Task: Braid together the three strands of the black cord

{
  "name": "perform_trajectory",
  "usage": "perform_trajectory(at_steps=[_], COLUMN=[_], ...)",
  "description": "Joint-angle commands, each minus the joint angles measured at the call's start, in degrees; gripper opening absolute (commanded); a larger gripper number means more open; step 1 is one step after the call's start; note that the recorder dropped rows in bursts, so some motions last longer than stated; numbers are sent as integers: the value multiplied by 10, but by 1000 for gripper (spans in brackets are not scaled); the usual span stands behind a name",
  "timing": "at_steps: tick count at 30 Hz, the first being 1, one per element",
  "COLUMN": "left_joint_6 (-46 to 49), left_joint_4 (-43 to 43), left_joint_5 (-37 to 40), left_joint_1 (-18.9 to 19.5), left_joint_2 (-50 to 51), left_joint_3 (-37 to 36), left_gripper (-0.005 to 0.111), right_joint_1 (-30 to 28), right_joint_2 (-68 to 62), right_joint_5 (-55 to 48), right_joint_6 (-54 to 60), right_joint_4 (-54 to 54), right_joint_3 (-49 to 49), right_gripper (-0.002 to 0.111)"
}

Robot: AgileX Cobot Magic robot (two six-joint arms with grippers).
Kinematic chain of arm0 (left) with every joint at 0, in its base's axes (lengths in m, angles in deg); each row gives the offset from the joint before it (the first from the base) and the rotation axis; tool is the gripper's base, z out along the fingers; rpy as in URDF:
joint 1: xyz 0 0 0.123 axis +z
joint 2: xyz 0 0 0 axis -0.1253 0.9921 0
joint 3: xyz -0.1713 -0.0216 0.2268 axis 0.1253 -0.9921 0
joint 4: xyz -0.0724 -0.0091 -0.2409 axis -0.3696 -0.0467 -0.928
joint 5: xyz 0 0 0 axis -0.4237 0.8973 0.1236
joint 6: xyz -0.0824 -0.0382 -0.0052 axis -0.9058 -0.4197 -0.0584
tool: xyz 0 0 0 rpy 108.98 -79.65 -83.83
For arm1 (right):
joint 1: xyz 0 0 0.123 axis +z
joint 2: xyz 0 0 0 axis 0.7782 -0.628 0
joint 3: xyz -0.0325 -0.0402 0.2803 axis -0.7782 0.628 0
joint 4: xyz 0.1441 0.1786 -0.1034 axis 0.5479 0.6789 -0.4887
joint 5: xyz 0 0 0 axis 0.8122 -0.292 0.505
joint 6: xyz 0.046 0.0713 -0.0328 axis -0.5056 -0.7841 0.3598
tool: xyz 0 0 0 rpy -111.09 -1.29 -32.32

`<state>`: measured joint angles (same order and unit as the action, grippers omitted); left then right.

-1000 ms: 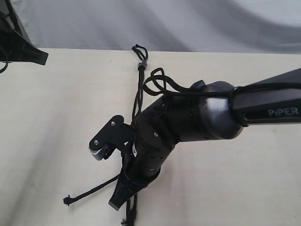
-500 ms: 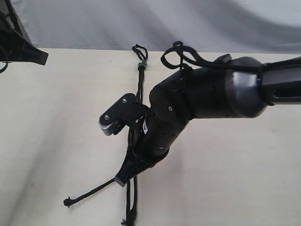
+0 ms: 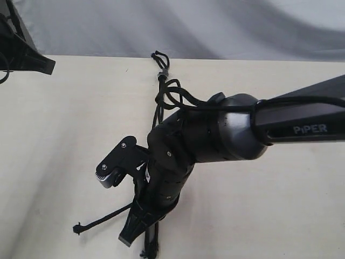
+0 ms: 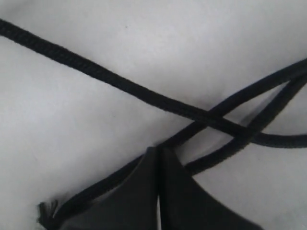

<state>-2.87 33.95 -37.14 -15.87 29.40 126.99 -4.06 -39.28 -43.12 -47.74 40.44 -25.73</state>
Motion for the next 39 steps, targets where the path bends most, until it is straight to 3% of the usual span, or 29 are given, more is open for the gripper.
perform_trajectory(at_steps=[1,10,21,23,28,30,39], left_joint_6=[-4,-4,-4,-4,-4,-4,-3], left_joint_4=[-5,-5,-5,-5,-5,-9,-14], left_joint_5=[-1,0,0,0,0,0,0], left_joint_1=[1,1,1,1,1,1,1], left_joint_2=[-3,-3,-3,-3,-3,-3,-3], left_joint_3=[-3,-3,-3,-3,-3,-3,-3], left_gripper=[1,1,1,1,1,1,1], right_joint_1=[-1,-31,4,21,58,72,91], right_joint_2=[-5,-5,41,46,40,39,-4], right_joint_5=[-4,-51,-52,-52,-52,-52,-84], right_joint_6=[5,-80,-109,-156,-209,-209,-210], right_joint_4=[-8,-117,-29,-41,-66,-51,-55], right_joint_3=[0,0,0,0,0,0,0], right_gripper=[0,0,0,8,47,57,61])
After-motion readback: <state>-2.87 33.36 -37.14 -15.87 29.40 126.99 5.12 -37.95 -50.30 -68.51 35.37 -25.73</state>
